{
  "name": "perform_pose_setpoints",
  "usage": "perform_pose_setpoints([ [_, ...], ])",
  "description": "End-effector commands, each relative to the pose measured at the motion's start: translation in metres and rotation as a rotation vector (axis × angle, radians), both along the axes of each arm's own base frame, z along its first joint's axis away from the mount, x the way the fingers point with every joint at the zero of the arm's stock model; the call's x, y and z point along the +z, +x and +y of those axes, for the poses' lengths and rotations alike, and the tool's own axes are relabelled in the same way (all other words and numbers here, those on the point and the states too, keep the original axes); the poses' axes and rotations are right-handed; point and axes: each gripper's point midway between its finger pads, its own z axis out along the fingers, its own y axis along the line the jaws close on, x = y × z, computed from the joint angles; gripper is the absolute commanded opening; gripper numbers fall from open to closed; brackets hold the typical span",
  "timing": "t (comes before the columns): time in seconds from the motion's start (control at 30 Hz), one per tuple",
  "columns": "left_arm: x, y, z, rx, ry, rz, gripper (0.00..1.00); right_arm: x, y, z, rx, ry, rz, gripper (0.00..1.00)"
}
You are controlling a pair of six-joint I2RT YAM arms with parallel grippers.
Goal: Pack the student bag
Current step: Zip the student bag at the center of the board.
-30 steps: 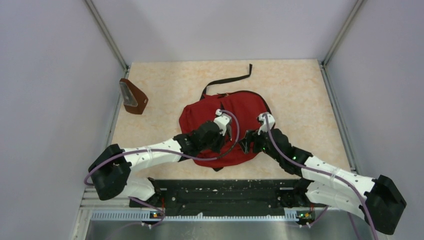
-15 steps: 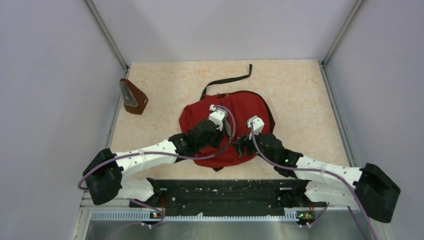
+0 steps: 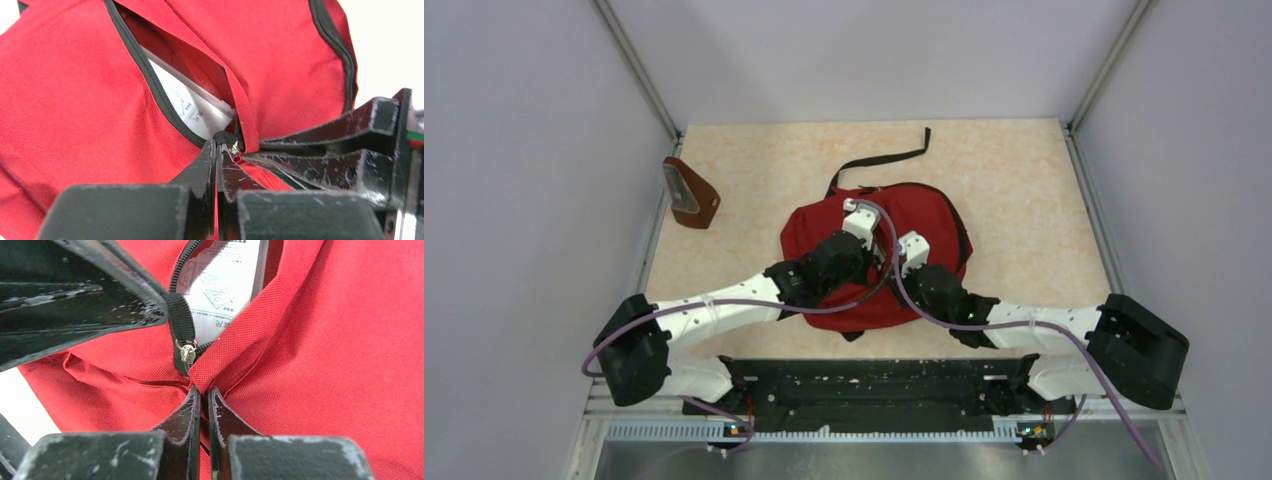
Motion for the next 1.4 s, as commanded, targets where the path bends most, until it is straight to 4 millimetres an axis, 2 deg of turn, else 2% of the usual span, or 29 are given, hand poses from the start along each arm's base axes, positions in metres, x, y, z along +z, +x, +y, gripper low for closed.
perform_pose_setpoints([
  [0.0, 0.046, 0.033, 0.002, 0.107, -0.015, -0.164, 0.0, 0.021, 0.002, 0.015, -0.002, 0.061, -0.033, 0.0],
  [0.17, 0.053, 0.052, 0.008, 0.154, 0.038, -0.202, 0.0, 0.011, -0.007, 0.005, 0.0, 0.042, -0.01, 0.0],
  [0.2, 0.048, 0.054, 0.011, 0.158, 0.062, -0.189, 0.0, 0.008, -0.009, 0.002, 0.003, 0.036, -0.004, 0.0],
  [0.43, 0.05, 0.077, 0.015, 0.168, 0.064, -0.188, 0.0, -0.011, -0.024, -0.012, 0.028, -0.012, 0.038, 0.0],
  [0.53, 0.05, 0.09, 0.019, 0.177, 0.068, -0.183, 0.0, -0.015, -0.026, -0.016, 0.023, -0.026, 0.052, 0.0],
  [0.6, 0.052, 0.105, 0.023, 0.188, 0.049, -0.193, 0.0, -0.017, -0.027, -0.016, 0.021, -0.025, 0.061, 0.0],
  [0.87, 0.036, 0.173, 0.05, 0.267, 0.03, -0.158, 0.0, -0.01, -0.029, -0.011, 0.025, 0.018, 0.069, 0.0],
  [1.07, 0.032, 0.218, 0.048, 0.24, -0.008, -0.161, 0.0, -0.002, -0.029, -0.008, 0.03, 0.039, 0.063, 0.0],
  [1.1, 0.026, 0.225, 0.048, 0.24, -0.002, -0.156, 0.0, 0.0, -0.029, -0.007, 0.034, 0.041, 0.062, 0.0],
  [1.27, 0.02, 0.25, 0.047, 0.239, -0.041, -0.166, 0.0, 0.002, -0.029, -0.008, 0.029, 0.052, 0.062, 0.0],
  [1.37, 0.016, 0.255, 0.047, 0.236, -0.036, -0.162, 0.0, 0.004, -0.029, -0.009, 0.021, 0.06, 0.06, 0.0],
])
